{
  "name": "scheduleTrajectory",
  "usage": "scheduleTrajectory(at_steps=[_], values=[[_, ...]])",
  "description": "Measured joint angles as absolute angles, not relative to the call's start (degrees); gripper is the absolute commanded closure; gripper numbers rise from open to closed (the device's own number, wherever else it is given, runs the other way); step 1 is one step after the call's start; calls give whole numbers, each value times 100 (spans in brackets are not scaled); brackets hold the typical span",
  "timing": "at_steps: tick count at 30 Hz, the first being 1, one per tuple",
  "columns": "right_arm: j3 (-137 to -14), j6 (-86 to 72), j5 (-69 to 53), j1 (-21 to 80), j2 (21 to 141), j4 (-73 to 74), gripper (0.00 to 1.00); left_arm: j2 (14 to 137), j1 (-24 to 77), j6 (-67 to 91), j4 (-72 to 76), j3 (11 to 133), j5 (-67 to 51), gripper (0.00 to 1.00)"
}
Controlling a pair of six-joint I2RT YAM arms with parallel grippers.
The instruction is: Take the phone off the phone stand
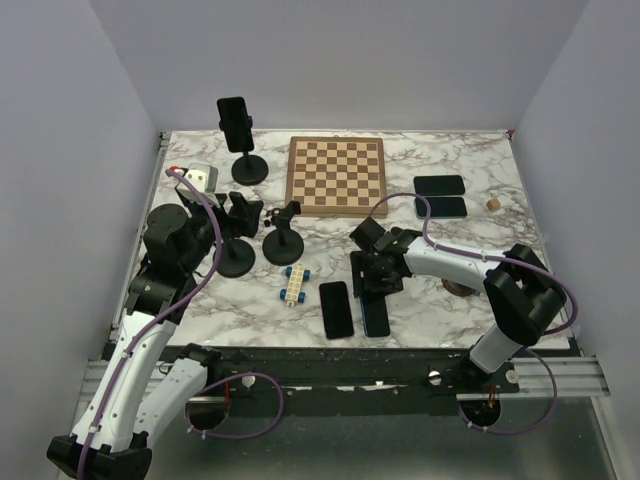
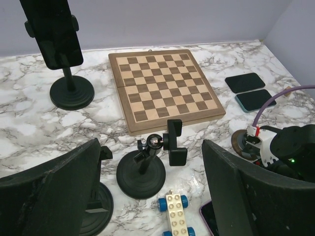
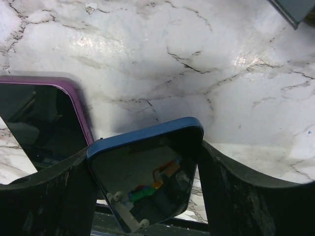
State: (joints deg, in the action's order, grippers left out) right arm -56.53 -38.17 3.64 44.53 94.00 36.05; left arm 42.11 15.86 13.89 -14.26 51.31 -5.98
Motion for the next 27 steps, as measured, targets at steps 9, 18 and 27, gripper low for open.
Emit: scheduleTrajectory(at_steps=[9,18,27], values=[[-5653,-3931,432,4659,9535,3433,91,4211,1588,1389,-1426,5131,-593,9],[-5708,-4071,753,4901,9612,3422,69,4211,1588,1389,-1426,5131,-589,9],[-5708,-4110,858,4950,9623,3415,39,4233,1588,1389,-1424,5131,-589,9]])
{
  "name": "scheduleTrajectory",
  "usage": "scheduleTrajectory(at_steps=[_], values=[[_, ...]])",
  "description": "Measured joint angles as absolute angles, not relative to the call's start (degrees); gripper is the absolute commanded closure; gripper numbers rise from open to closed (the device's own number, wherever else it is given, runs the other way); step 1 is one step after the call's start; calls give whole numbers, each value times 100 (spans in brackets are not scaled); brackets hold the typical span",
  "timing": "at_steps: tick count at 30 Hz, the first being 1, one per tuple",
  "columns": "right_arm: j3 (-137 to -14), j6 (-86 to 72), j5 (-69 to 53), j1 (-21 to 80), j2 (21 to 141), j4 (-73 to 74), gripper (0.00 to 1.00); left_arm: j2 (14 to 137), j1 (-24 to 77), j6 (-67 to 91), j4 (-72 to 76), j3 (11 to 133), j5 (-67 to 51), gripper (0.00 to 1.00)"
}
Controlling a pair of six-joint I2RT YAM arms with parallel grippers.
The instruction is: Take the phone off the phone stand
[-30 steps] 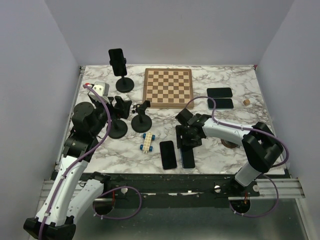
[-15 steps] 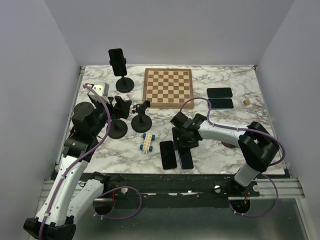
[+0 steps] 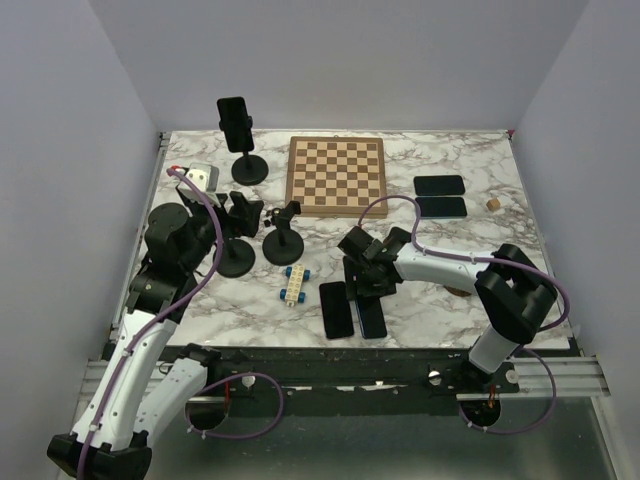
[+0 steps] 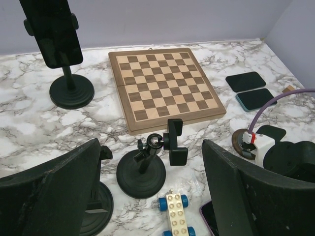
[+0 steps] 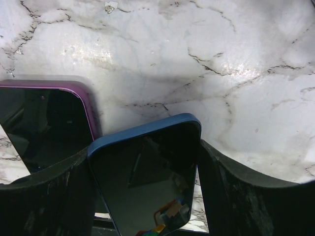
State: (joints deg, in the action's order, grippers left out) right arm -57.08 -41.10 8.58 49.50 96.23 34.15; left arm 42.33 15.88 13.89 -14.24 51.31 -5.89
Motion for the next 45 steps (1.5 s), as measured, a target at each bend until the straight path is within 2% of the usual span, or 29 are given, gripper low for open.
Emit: scheduleTrajectory(at_steps=[6,10,12,32,40,45], values=[[-5708,-4110,878,4956,9629,3413,22,4278,1588,1389,-1424,5131,-591,9],[-5708,-4112,880,4960,9629,3411,16,4305,1588,1389,-1424,5131,-589,9],[-5708,-4110,880,4974,9629,3402,0,4320,1588,1389,-1424,5129,-589,9],[-5666,-4066,934,5022,9343,3146,0,4473,1588,1389,-1424,5129,-589,9],[-5183,-3846,958,5048,7465,2585,0,4499,1588,1321,-1409,5113,-449,8],[-4797,-3745,956,5057,6285,2202,0,4353,1588,1249,-1313,4963,-156,4]])
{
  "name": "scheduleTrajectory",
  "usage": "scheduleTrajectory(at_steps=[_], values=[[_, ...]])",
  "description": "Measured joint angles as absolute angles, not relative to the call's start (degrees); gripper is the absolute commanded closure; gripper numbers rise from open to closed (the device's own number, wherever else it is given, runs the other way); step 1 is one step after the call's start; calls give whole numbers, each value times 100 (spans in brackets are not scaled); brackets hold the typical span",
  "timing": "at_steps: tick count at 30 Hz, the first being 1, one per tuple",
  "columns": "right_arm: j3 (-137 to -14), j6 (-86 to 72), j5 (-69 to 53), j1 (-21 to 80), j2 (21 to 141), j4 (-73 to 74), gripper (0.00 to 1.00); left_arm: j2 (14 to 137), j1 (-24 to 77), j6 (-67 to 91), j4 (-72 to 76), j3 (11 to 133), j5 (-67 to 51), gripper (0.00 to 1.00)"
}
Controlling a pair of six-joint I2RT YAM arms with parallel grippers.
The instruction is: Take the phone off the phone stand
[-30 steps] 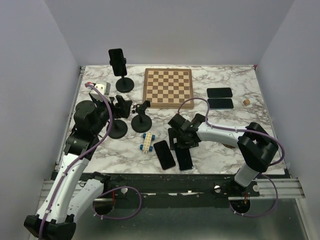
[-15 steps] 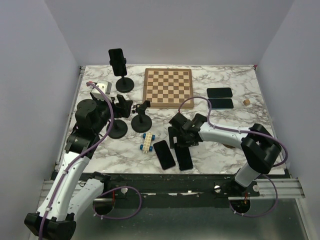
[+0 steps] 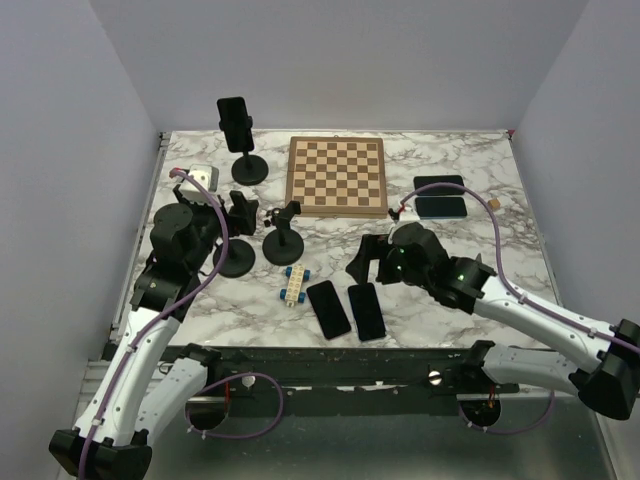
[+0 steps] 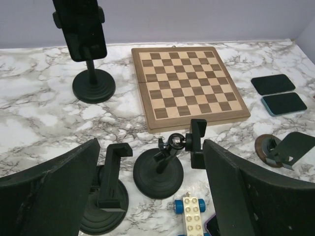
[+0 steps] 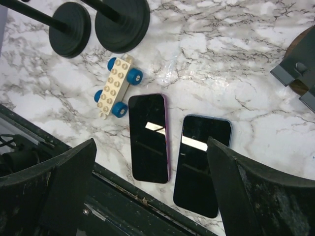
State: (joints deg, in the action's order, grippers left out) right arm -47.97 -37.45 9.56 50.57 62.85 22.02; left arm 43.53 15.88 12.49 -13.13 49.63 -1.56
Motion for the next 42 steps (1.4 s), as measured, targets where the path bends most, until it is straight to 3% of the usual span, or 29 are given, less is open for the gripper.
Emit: scheduleTrajectory(at_steps=[8,13,15,17,25,35,42], values=[[-4193,-3817,947,5057,5448,2038,0,4414,1435,1476,-1164,4805,307,2],[-3811,-3924,884,5057,4775,1997,0,5253,370,2263,-1247,5354,-390,2],[-3791,-3964,854,5057,4633,1990,0,5614,-117,2609,-1100,5553,-860,19],[-3791,-4005,808,5057,4543,1970,0,5922,-499,2871,-784,5621,-1293,25],[-3793,-4141,539,5057,4191,2018,0,7732,-1365,3872,862,6171,-2945,11],[-4499,-4027,504,5057,4362,2606,0,9996,-1682,5363,3229,7240,-3970,15],[-4825,-3922,506,5057,4797,2740,0,11657,-1680,6372,4692,8667,-4366,13]])
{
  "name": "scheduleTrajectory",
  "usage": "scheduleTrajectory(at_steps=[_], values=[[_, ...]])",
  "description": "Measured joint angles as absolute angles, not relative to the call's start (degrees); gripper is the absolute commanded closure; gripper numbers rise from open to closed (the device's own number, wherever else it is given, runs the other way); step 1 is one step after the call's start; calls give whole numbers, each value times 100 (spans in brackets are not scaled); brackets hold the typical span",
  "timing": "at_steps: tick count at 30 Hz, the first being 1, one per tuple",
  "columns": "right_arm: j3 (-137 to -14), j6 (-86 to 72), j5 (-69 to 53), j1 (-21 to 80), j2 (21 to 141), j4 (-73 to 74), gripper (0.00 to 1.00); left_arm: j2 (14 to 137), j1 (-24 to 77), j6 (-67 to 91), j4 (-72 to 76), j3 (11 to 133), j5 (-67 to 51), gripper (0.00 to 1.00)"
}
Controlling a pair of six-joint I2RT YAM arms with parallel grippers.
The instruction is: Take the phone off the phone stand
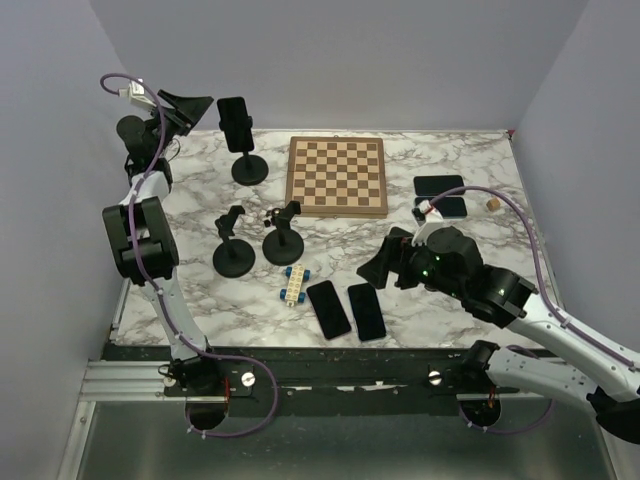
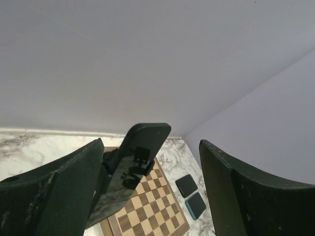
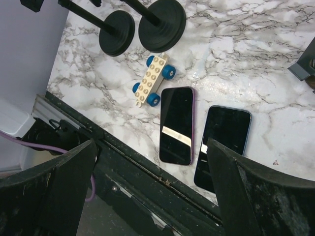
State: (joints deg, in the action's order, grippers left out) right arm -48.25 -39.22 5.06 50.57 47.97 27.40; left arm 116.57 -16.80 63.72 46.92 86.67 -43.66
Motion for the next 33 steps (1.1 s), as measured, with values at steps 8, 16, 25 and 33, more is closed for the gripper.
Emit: scheduleTrajectory(at_steps=[8,16,25,33], values=[[-5236,-3741,504,5057,5216,2904,0,12873,-1503,6718,5096,10191,-4775,12],[-5245,-3699,502,5057,5223,2926,0,12943,-1149,6386,4993,10302,-5026,29],[-5242,-3701,443,5057,5103,2919,0,12744,-1181,5883,4615,9607,-5017,52],[-5151,-3745,327,5057,5083,2877,0,11898,-1149,5463,4147,8777,-4956,83]])
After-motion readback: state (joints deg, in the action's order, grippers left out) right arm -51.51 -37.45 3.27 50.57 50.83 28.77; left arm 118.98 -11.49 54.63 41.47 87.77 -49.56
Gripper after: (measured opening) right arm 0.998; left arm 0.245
